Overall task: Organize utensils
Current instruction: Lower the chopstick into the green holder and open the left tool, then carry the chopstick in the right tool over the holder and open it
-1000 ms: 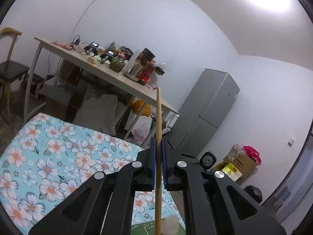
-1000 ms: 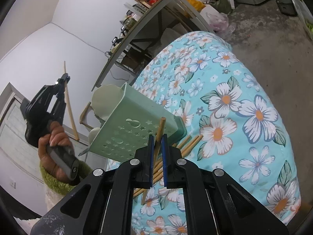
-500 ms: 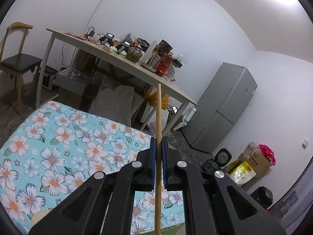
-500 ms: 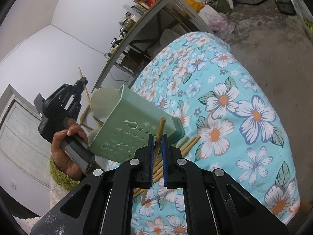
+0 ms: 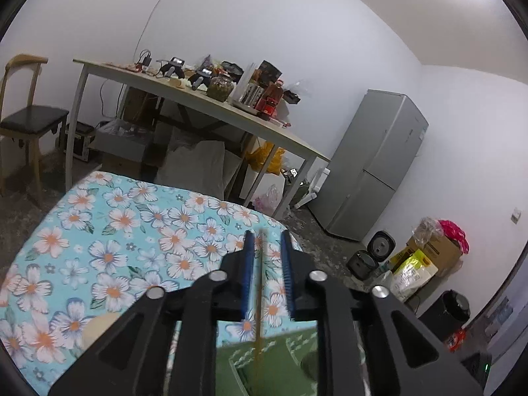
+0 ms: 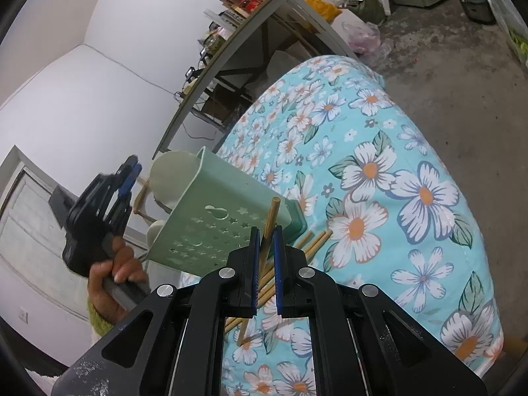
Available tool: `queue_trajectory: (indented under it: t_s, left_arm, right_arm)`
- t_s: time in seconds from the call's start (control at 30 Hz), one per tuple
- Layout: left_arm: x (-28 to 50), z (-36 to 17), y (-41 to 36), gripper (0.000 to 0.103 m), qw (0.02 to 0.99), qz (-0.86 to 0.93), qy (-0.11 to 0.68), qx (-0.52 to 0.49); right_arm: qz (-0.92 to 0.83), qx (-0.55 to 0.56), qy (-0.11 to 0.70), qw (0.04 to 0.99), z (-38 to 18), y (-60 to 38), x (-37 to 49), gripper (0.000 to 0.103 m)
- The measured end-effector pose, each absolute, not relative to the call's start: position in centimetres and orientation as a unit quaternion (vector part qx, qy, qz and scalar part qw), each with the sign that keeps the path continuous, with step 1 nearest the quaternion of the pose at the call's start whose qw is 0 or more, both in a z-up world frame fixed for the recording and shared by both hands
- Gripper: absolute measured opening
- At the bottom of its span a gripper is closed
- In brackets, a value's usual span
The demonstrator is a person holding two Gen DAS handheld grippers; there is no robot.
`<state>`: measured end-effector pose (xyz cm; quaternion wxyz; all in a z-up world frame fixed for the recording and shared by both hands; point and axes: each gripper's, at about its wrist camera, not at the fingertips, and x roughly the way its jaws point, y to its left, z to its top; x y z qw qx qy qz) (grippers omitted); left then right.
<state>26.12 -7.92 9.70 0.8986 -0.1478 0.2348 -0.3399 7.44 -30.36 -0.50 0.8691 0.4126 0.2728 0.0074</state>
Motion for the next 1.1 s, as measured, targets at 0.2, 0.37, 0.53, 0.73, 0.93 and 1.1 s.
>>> queue_trajectory:
  t_s: [0.2, 0.37, 0.53, 0.73, 0.93, 1.1]
  left_arm:
    - [22.9, 10.2, -5.8, 0.03, 0.903, -0.348, 0.215, -0.132]
    - [20.4, 10.6, -4.4, 0.041, 0.904, -0.357, 0.201, -0.119]
    - [18.3, 10.2, -3.4, 0.048, 0.899, -0.371, 0.209, -0.099]
    - [16.3, 8.8, -2.2, 0.053, 0.895, -0.376, 0.228, -0.074]
    - [14.9, 7.5, -1.1, 0.057, 0.894, -0.373, 0.241, -0.051]
    - [14.5, 6.3, -0.1, 0.059, 0.895, -0.363, 0.254, -0.045]
  right_arm:
    - [0.01, 0.405, 0.266, 0.875, 0.0, -30.1, 7.3, 0.006]
    - [0.015, 0.394, 0.26, 0.882, 0.8, -29.5, 7.2, 0.005]
    - [0.02, 0.378, 0.25, 0.891, 2.1, -28.9, 7.2, 0.004]
    - [0.027, 0.348, 0.235, 0.907, 4.5, -28.0, 6.9, 0.004]
    - [0.036, 0.325, 0.217, 0.92, 6.8, -27.6, 6.6, 0.004]
    - [0.049, 0.301, 0.2, 0.931, 9.2, -27.1, 6.5, 0.004]
